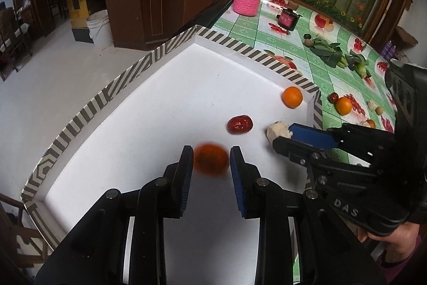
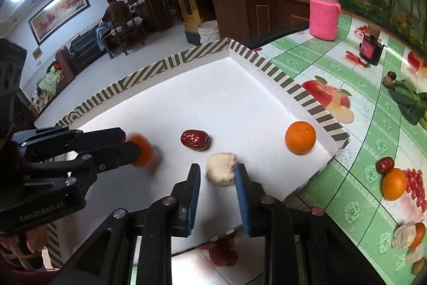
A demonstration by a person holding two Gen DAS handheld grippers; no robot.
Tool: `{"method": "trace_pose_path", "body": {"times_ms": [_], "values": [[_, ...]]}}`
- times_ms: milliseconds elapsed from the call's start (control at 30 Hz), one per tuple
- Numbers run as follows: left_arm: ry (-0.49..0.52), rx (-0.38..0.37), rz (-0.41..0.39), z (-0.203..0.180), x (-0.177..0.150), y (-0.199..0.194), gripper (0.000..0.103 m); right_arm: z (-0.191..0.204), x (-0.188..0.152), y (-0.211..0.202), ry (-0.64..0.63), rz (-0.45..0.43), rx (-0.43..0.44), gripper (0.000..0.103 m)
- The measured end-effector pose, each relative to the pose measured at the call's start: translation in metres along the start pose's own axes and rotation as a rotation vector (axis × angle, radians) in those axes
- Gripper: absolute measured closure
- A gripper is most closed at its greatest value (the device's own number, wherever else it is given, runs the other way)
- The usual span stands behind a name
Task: Organize fruits
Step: 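Carry the orange and yam chunk into the white tray and release both, then grasp a yam chunk with the left tool while the right tool grasps another yam chunk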
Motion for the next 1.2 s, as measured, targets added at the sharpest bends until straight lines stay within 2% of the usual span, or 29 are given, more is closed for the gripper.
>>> {"method": "trace_pose_path", "body": {"times_ms": [33,100,133,367,500,600,767,867,967,1133,1200], "values": [[-0.006,-0.007,0.002,0.000,0.000,0.000,0.076,0.000,0.000,-0.002,0.004,-0.006,0.000,0.070],[-0.024,-0.027,0.010,0.001,0.000,0.000,0.068,-0.003,-0.002,-0.012,0.018,-0.023,-0.003,0.070],[-0.031,-0.041,0.006,0.000,0.000,-0.002,0.067,-0.004,-0.003,-0.017,0.023,-0.034,-0.003,0.070],[-0.012,-0.056,-0.080,-0.026,-0.010,-0.025,0.067,-0.042,-0.025,-0.070,0.126,-0.120,-0.028,0.070],[0.047,-0.024,-0.090,-0.047,-0.017,-0.021,0.067,-0.065,-0.043,-0.093,0.180,-0.147,-0.064,0.070],[0.043,-0.045,-0.107,-0.056,-0.013,-0.018,0.067,-0.081,-0.056,-0.108,0.220,-0.168,-0.094,0.070],[0.040,-0.039,-0.103,-0.071,-0.007,-0.004,0.067,-0.107,-0.078,-0.134,0.303,-0.206,-0.121,0.070],[0.044,-0.052,-0.137,-0.076,-0.003,-0.012,0.067,-0.118,-0.092,-0.143,0.352,-0.211,-0.112,0.069],[0.075,-0.044,-0.178,-0.084,0.001,-0.023,0.067,-0.132,-0.106,-0.147,0.376,-0.192,-0.142,0.069],[0.125,-0.099,-0.185,-0.109,0.007,-0.028,0.067,-0.148,-0.118,-0.148,0.404,-0.180,-0.172,0.069],[0.153,-0.129,-0.167,-0.125,0.009,-0.024,0.067,-0.152,-0.122,-0.152,0.398,-0.173,-0.216,0.069]]}}
Point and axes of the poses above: each gripper's, at about its wrist camera, not at the fingertips, and y roughly the way its jaws point, z to its left, x to its top, the point moved 3 cm from there along y, roughly the way its jaws point, and after that the axes turned 3 degrees about y, right-handed, at the moved point
